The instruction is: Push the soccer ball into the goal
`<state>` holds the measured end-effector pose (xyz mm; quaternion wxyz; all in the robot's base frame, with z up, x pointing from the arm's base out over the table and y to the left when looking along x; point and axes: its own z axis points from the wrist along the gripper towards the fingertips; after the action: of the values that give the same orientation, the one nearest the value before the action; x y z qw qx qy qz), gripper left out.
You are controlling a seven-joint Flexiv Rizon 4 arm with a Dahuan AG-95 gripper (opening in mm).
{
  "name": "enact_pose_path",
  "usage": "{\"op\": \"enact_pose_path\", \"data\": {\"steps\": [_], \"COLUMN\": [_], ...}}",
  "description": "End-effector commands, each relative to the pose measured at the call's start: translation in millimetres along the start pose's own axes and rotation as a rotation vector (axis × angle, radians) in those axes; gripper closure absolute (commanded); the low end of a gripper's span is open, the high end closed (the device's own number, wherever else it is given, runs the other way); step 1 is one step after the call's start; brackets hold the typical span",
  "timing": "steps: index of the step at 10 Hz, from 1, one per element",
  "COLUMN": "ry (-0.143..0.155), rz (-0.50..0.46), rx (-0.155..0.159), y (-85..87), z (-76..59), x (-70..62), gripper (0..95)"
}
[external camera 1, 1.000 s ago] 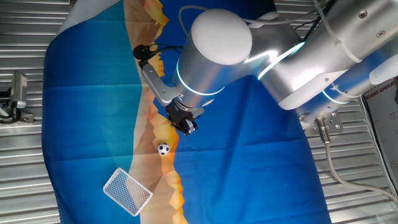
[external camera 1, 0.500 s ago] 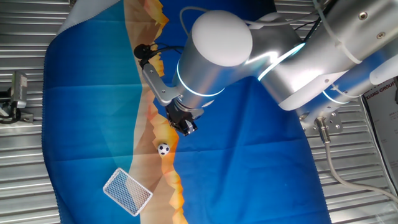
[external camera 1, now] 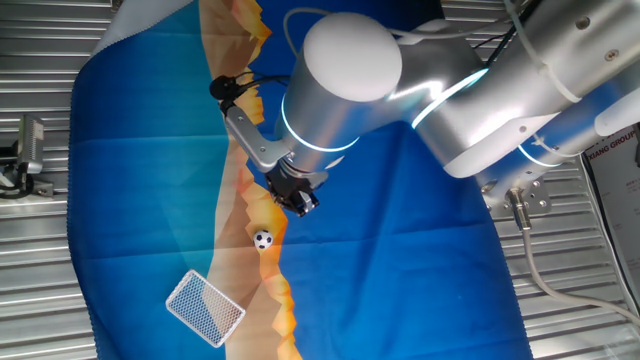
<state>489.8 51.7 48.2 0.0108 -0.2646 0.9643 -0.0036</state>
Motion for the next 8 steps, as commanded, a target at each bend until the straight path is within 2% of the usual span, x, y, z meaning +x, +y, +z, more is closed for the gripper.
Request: {"op": "enact_pose_path", "data": {"steps": [1, 2, 3, 4, 5, 8], "ry": [-0.008, -0.013, -0.013, -0.036, -0.057, -0.051], "rz": [-0.002, -0.009, -0.013, -0.02, -0.024, -0.036], "rx": [-0.019, -0.034, -0.037, -0.043, -0.062, -0.041], "y": [0.9, 0.9, 0.9, 0.9, 0.9, 0.9], "z": [0.1, 0.1, 0.1, 0.1, 0.1, 0.1], "x": [-0.3, -0.3, -0.3, -0.3, -0.3, -0.3], "gripper": [95.0, 95.0, 95.0, 95.0, 95.0, 95.0]}}
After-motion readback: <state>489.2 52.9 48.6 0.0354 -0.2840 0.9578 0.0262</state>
